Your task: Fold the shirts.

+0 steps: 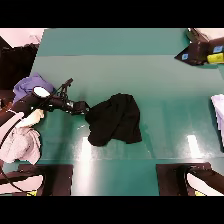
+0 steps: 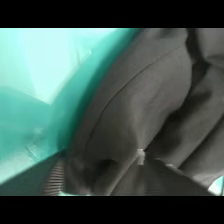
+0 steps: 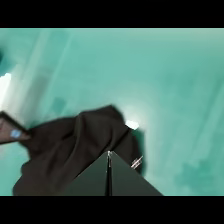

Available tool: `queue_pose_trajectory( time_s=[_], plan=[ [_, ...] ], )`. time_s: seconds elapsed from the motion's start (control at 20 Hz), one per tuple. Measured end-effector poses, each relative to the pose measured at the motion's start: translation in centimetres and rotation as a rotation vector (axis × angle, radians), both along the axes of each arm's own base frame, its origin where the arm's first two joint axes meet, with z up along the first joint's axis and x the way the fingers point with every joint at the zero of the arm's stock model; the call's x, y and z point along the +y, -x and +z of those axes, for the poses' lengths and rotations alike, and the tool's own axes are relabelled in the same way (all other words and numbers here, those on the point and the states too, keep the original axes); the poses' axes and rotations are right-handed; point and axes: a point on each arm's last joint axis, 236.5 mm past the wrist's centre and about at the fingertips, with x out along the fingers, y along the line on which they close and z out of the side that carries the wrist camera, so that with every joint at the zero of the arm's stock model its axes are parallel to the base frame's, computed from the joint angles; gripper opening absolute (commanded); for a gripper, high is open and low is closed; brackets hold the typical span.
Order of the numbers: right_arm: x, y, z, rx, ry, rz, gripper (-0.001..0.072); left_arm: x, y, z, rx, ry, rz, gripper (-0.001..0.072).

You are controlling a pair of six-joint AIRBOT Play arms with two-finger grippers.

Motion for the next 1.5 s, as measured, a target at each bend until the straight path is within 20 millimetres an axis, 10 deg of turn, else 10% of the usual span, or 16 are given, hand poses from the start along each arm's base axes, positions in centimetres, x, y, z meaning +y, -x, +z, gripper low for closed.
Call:
queue_pose_trajectory(
  time_s=[0.1, 0.2, 0.35, 0.85, 1.05, 1.3, 1.5],
  plan=[
    [0.8, 0.3, -1.8, 0.053, -0.027, 0.017, 0.0020, -0.5, 0.0, -0.3, 0.001, 0.006, -0.006, 0.0026],
    [2.4, 1.1, -3.9, 0.108, -0.046, 0.053, 0.0025, -0.8, -0.7, 0.2, -0.020, 0.010, -0.009, 0.0024],
    [6.1, 3.0, -8.1, 0.194, -0.055, 0.133, 0.0563, -1.5, -2.0, 2.3, -0.073, 0.026, -0.036, 0.0024],
    [19.6, 8.8, -24.3, 0.447, -0.095, 0.195, 0.0547, -2.3, -2.8, 6.6, -0.145, 0.041, -0.139, 0.0025],
    [22.1, 8.3, -27.0, 0.467, -0.095, 0.185, 0.0021, -2.4, -2.2, 6.7, -0.130, 0.044, -0.163, 0.0024],
    [21.9, 7.3, -25.7, 0.385, -0.068, 0.211, 0.0016, -1.7, -2.5, 8.2, -0.160, 0.034, -0.182, 0.0024],
    [16.8, 5.0, -18.4, 0.236, -0.048, 0.186, 0.0016, 1.5, -5.2, 16.0, -0.359, 0.016, -0.132, 0.0024]
  ],
)
